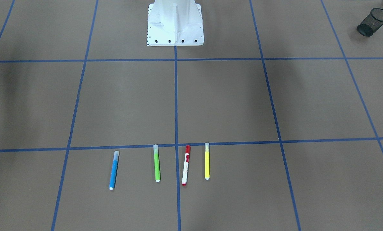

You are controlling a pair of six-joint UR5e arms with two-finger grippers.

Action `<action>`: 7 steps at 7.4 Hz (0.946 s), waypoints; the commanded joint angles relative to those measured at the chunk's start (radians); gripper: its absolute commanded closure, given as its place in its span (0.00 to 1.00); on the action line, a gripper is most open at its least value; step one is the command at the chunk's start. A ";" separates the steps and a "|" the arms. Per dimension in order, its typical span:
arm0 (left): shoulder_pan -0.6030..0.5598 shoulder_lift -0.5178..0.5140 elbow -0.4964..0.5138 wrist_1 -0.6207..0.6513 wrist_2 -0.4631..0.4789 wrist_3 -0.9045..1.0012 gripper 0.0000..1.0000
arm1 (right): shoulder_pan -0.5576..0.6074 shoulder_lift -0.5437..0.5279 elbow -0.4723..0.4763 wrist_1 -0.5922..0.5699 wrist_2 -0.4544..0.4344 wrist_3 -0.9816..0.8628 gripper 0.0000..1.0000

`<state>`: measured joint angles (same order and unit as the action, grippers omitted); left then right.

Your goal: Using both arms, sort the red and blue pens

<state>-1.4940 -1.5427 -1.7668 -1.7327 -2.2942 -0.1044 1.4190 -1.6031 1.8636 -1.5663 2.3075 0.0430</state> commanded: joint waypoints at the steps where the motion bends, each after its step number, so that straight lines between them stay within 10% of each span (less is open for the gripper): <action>1: -0.002 -0.008 -0.020 0.008 0.002 -0.010 0.00 | 0.006 -0.020 0.000 0.002 -0.005 0.000 0.00; 7: -0.003 0.012 -0.048 0.013 -0.110 -0.011 0.00 | 0.006 -0.027 0.035 0.000 0.051 0.017 0.00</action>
<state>-1.4961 -1.5316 -1.8193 -1.7226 -2.3403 -0.1140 1.4250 -1.6272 1.8920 -1.5656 2.3249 0.0572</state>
